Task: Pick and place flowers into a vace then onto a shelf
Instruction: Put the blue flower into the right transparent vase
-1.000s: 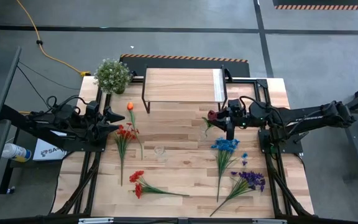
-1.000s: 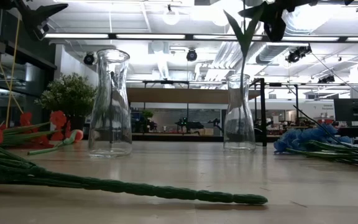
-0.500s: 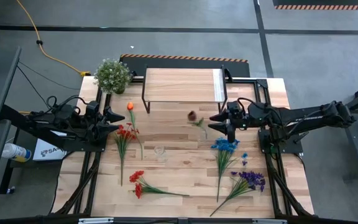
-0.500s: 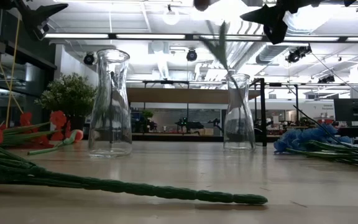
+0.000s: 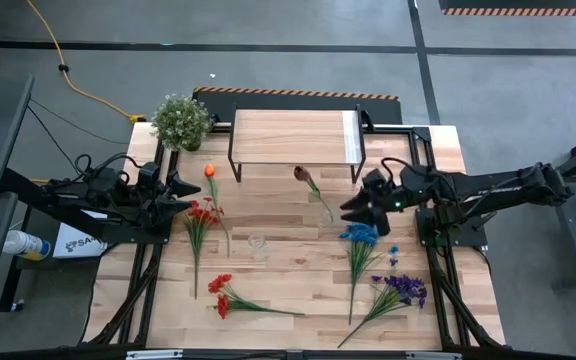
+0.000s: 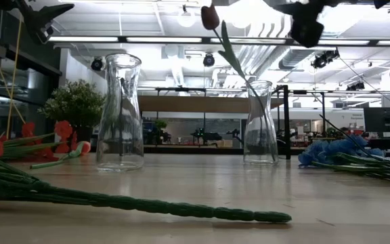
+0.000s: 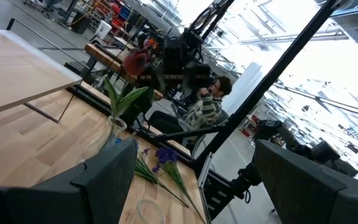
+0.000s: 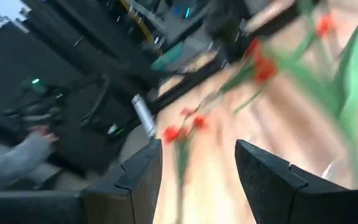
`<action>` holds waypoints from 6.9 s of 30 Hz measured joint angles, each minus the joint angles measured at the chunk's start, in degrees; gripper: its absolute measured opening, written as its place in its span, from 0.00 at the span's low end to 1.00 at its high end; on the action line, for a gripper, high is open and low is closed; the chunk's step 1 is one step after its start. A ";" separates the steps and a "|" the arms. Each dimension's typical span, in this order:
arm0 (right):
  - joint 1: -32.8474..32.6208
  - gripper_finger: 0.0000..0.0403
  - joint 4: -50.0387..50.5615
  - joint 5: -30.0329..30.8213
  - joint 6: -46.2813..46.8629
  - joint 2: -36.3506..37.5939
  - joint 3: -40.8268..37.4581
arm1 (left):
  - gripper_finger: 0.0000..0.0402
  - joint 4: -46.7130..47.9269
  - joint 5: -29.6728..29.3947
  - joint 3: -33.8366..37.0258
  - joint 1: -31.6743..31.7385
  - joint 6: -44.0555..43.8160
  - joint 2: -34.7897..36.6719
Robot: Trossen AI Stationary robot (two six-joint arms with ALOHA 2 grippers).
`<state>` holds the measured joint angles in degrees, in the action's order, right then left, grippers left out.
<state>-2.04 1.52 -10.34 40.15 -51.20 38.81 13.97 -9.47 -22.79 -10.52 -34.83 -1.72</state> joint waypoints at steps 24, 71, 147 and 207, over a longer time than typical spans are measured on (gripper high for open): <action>-17.28 0.48 9.43 -6.22 28.08 -0.02 0.02 | 0.89 0.09 0.00 0.00 0.00 0.00 0.00; -38.64 0.48 39.72 31.96 35.40 -0.87 19.17 | 0.89 0.14 -0.02 0.00 0.01 -1.77 0.00; -34.32 0.48 70.09 18.51 53.63 -36.94 49.48 | 0.89 7.24 0.00 0.00 0.01 -3.02 -0.02; -30.90 0.48 33.20 2.97 67.51 -36.92 18.44 | 0.89 7.24 0.00 0.00 0.02 -3.01 -0.02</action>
<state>-32.94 34.72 -7.37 107.66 -88.12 57.24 21.21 -9.47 -22.79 -10.50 -37.84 -1.73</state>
